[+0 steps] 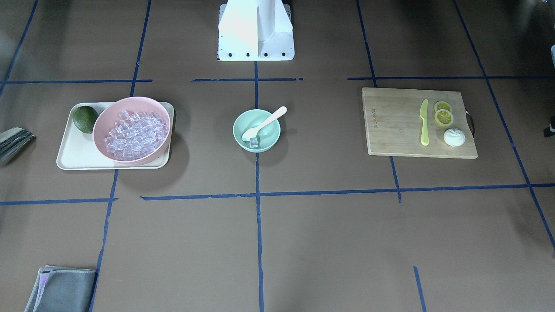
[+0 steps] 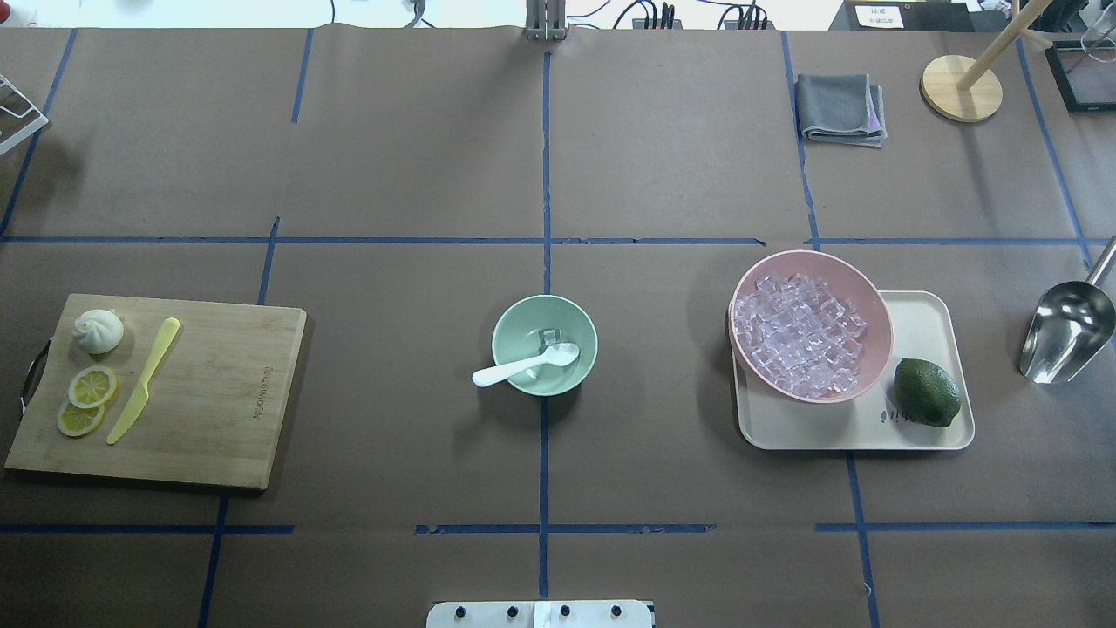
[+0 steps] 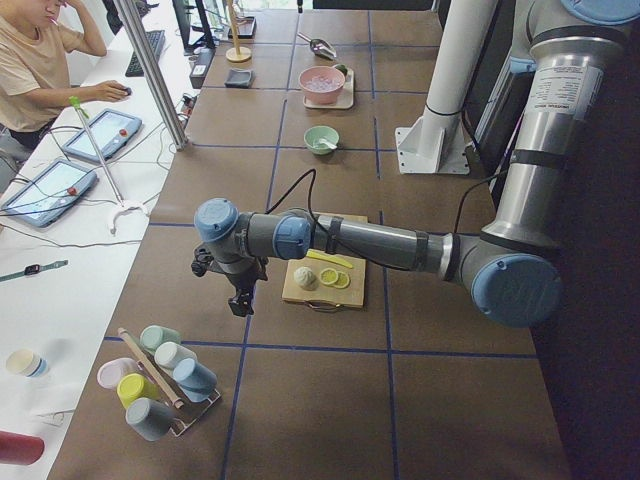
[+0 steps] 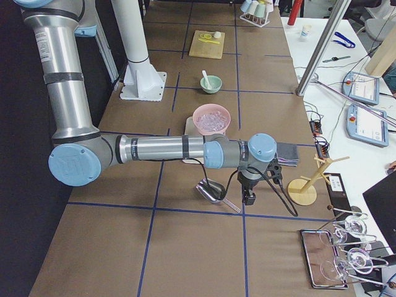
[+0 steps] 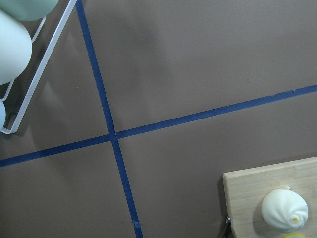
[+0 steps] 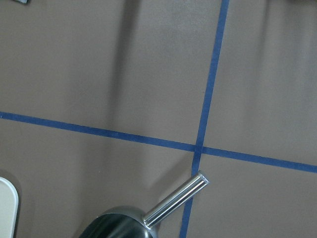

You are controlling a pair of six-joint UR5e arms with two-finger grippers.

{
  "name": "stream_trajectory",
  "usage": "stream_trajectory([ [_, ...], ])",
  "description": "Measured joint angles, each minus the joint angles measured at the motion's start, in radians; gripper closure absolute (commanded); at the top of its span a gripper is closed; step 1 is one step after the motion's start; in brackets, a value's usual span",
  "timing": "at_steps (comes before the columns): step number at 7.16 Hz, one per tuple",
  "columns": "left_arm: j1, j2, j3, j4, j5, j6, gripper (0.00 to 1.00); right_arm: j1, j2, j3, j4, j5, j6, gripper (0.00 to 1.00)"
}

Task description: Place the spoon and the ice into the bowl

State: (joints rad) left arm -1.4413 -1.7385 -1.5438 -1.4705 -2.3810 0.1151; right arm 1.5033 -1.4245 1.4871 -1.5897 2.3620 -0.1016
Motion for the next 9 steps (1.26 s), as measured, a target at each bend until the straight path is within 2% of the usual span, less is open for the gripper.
stream_trajectory([
  [7, 0.001, 0.000, -0.003, -0.003, -0.001, -0.003, 0.00, -0.004, -0.001, -0.008, -0.002, -0.007, -0.039, 0.00],
  [9, 0.000, 0.027, -0.035, -0.001, -0.008, -0.004, 0.00, -0.006, -0.005, -0.012, -0.003, -0.009, -0.027, 0.00],
])
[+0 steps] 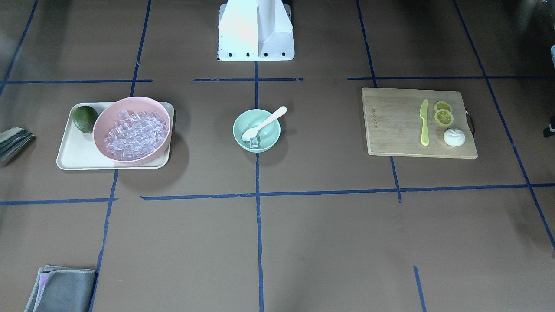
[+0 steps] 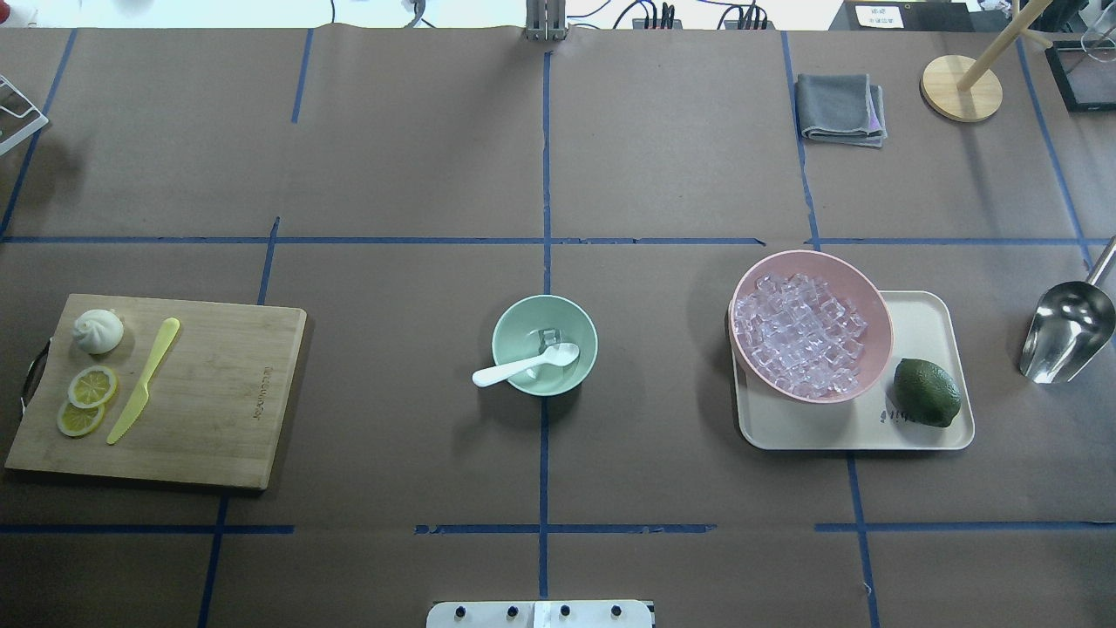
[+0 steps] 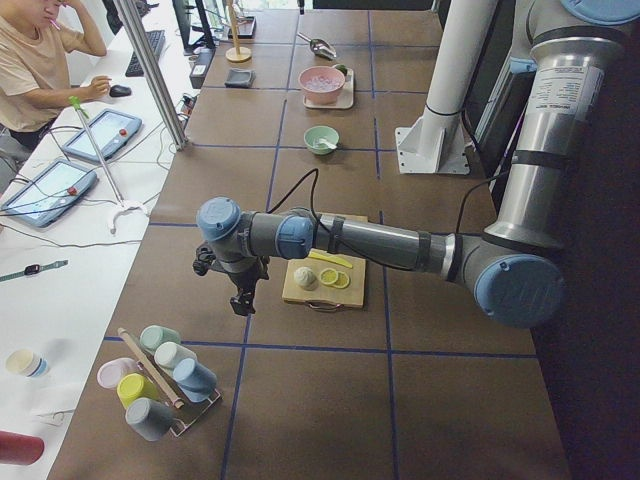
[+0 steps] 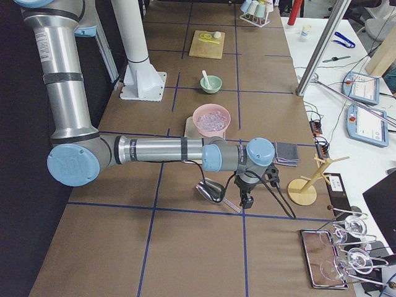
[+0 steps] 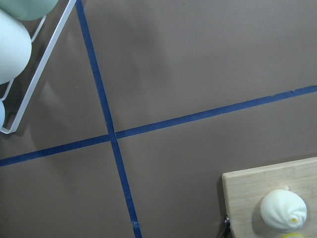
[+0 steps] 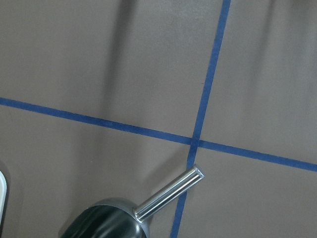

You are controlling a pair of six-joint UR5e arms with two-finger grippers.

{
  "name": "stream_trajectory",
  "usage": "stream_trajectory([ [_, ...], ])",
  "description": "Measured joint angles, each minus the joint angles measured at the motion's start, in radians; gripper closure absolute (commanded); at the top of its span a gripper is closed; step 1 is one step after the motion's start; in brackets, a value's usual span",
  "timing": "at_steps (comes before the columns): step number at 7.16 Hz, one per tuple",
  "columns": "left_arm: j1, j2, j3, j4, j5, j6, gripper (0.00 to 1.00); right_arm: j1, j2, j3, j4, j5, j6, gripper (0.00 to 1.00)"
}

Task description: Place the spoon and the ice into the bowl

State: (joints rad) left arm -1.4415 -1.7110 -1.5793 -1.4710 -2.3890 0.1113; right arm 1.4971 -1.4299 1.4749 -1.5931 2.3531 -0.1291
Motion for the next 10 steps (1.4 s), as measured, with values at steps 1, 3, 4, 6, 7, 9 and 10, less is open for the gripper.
stream_trajectory([
  [1, 0.000, 0.019, -0.016, 0.001, -0.010, 0.000, 0.00, 0.000, -0.006, 0.002, 0.002, 0.000, 0.003, 0.00],
  [3, -0.001, 0.037, -0.026, 0.002, -0.018, -0.001, 0.00, 0.000, -0.012, 0.007, 0.005, -0.001, 0.003, 0.00],
  [4, -0.001, 0.039, -0.022, 0.002, -0.018, -0.001, 0.00, 0.000, -0.018, 0.016, 0.006, 0.002, 0.003, 0.00],
  [6, -0.003, 0.039, -0.023, 0.002, -0.016, -0.002, 0.00, 0.001, -0.030, 0.041, 0.006, 0.006, 0.004, 0.00],
  [7, -0.005, 0.039, -0.028, 0.002, -0.015, -0.002, 0.00, 0.001, -0.040, 0.058, 0.006, 0.007, 0.005, 0.00],
  [9, -0.022, 0.037, -0.033, 0.002, -0.015, -0.002, 0.00, 0.001, -0.060, 0.079, 0.006, 0.004, 0.005, 0.00],
  [10, -0.030, 0.034, -0.035, 0.002, -0.014, -0.002, 0.00, 0.001, -0.064, 0.081, 0.005, 0.004, 0.005, 0.00],
])
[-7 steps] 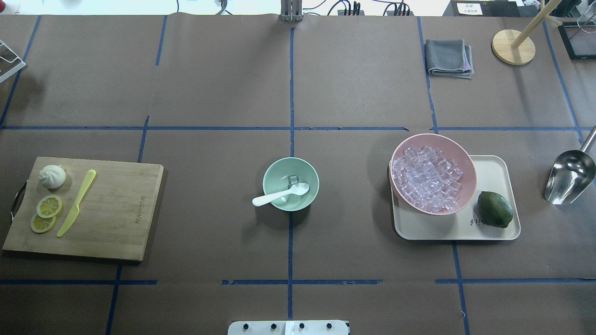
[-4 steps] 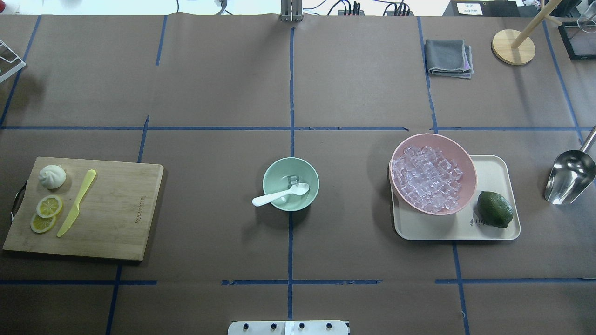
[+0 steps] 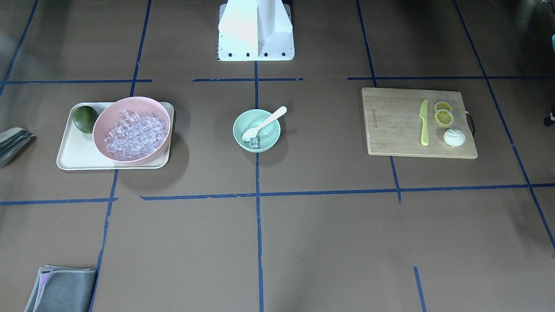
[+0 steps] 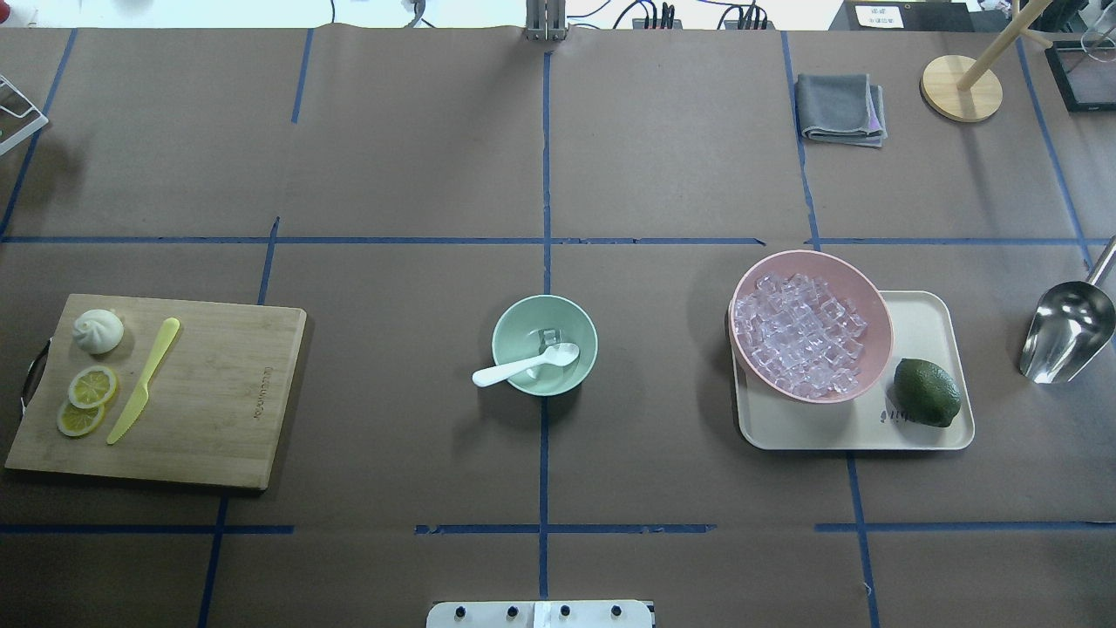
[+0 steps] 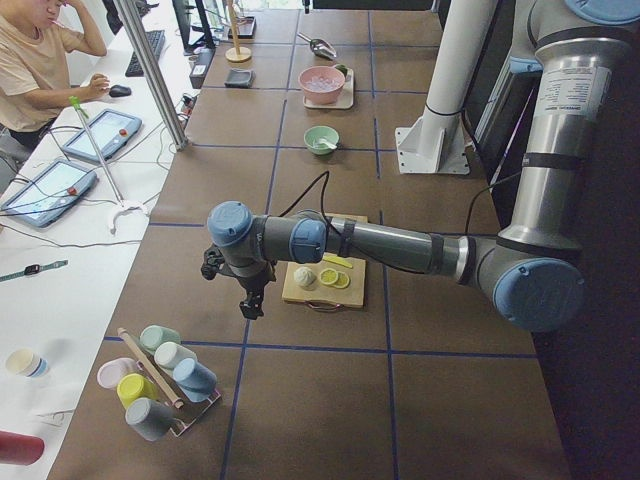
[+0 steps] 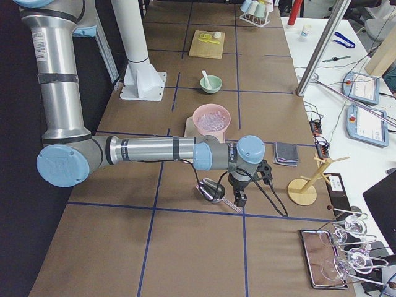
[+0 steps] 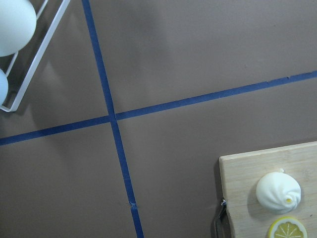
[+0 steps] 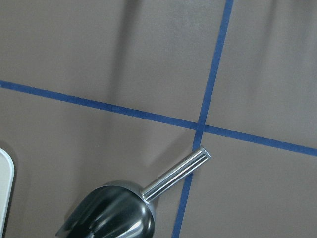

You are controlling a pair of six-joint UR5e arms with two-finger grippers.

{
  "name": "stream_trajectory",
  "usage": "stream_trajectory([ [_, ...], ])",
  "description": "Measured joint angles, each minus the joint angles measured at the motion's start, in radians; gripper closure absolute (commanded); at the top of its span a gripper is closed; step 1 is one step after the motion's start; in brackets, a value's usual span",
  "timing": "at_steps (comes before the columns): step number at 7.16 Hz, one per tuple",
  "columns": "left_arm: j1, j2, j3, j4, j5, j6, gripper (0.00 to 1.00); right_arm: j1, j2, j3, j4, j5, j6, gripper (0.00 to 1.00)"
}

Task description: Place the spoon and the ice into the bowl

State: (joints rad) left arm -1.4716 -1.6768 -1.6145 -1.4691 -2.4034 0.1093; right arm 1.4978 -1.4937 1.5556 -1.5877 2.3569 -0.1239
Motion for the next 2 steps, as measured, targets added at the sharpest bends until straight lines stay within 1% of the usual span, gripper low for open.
stream_trajectory([
  [2, -0.013, -0.002, -0.014, 0.000, 0.008, 0.001, 0.00, -0.001, -0.003, 0.000, 0.000, 0.001, 0.002, 0.00],
])
